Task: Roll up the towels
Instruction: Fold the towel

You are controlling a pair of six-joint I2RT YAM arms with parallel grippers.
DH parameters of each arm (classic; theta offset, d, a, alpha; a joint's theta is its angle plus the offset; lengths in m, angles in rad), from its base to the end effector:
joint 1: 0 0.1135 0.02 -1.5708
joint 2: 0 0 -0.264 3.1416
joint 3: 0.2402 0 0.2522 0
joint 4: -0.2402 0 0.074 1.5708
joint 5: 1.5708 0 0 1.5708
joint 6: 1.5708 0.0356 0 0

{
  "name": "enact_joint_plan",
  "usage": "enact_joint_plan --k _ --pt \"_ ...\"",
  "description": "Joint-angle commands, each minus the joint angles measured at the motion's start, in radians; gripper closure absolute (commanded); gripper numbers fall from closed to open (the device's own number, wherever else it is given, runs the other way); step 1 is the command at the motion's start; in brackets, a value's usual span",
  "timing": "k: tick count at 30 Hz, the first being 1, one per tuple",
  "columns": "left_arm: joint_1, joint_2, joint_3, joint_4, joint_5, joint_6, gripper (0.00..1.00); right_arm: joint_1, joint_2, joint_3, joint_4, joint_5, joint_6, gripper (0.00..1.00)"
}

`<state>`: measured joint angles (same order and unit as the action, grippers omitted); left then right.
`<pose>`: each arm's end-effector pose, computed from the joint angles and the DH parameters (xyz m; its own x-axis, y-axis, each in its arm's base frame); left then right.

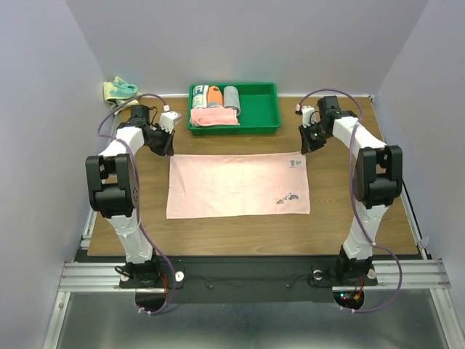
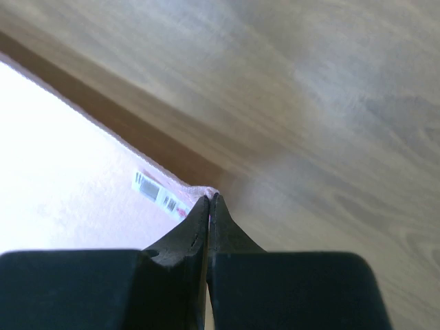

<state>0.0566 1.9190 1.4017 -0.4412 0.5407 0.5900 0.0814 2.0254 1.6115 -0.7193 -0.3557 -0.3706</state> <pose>0.4131 0.0051 0.2071 -0.5415 0.4471 -0.7119 0.6597 0.7509 -0.0302 0.4274 0.0473 0.2098 -0.7606 -0.4027 -0.5092 -0.5351 0.8330 0.1405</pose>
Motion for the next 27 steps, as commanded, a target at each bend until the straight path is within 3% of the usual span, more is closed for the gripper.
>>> enact_joint_plan --k 1,18,27 --pt "0.017 -0.146 -0.003 -0.057 0.060 0.079 1.00 -0.009 -0.158 -0.054 -0.031 -0.035 -0.054 0.99" --pt "0.025 -0.471 -0.392 -0.227 0.035 0.468 1.00 -0.006 -0.407 -0.372 -0.155 -0.107 -0.260 0.99" --pt "0.025 -0.511 -0.530 -0.194 -0.047 0.510 1.00 0.011 -0.400 -0.505 -0.183 -0.149 -0.297 0.99"
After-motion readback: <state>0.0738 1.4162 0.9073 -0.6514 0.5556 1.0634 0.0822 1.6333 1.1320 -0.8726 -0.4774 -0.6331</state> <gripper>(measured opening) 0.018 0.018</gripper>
